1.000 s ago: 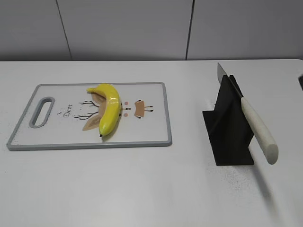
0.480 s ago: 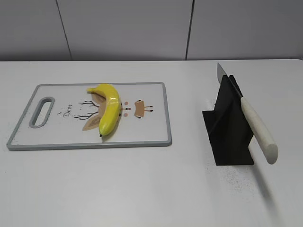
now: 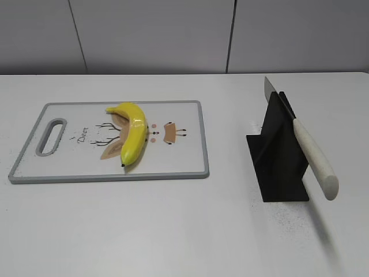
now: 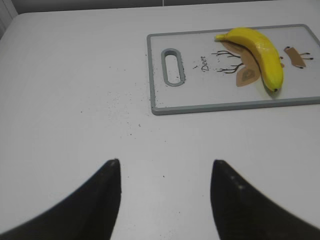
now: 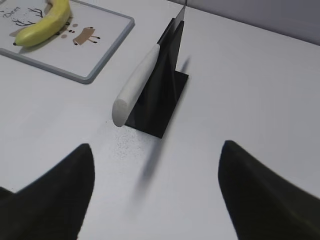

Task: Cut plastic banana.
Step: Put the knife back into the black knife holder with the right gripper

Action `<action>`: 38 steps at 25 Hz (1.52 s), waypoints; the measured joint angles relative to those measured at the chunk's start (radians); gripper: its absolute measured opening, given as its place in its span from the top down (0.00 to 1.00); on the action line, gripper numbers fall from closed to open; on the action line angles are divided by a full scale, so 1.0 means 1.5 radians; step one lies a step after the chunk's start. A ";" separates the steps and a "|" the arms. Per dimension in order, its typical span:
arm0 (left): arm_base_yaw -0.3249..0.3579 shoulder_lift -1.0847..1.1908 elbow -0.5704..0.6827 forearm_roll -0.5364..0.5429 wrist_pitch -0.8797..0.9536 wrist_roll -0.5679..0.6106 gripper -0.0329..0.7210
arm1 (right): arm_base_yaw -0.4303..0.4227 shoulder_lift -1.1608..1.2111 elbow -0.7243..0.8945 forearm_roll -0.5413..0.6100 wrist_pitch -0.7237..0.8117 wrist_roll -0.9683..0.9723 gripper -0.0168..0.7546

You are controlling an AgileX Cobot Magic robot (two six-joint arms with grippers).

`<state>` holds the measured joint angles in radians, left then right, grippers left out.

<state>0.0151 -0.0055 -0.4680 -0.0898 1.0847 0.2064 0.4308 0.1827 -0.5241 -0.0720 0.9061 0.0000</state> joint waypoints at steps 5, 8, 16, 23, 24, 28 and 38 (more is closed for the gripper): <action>0.000 0.000 0.000 0.000 -0.001 0.000 0.22 | 0.000 -0.009 0.005 0.009 0.073 0.000 0.22; 0.000 0.000 0.000 0.000 -0.001 0.000 0.22 | 0.000 -0.009 0.013 0.011 0.088 0.000 0.22; 0.000 0.000 0.000 0.000 -0.001 0.000 0.23 | 0.000 -0.009 0.013 -0.006 0.091 0.000 0.22; 0.000 0.000 0.000 0.000 -0.001 0.000 0.24 | 0.000 -0.009 0.013 -0.004 0.091 0.000 0.22; 0.000 0.000 0.000 0.000 -0.001 0.000 0.24 | 0.000 -0.009 0.013 -0.004 0.091 0.000 0.22; 0.000 0.000 0.000 0.000 -0.001 0.000 0.24 | 0.000 -0.017 0.013 -0.004 0.091 0.000 0.22; 0.000 0.000 0.000 0.002 -0.001 0.000 0.24 | -0.003 -0.126 0.013 0.001 0.094 0.000 0.22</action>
<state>0.0153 -0.0055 -0.4680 -0.0861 1.0835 0.2064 0.4260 -0.0060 -0.5049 -0.0704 1.0469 0.0000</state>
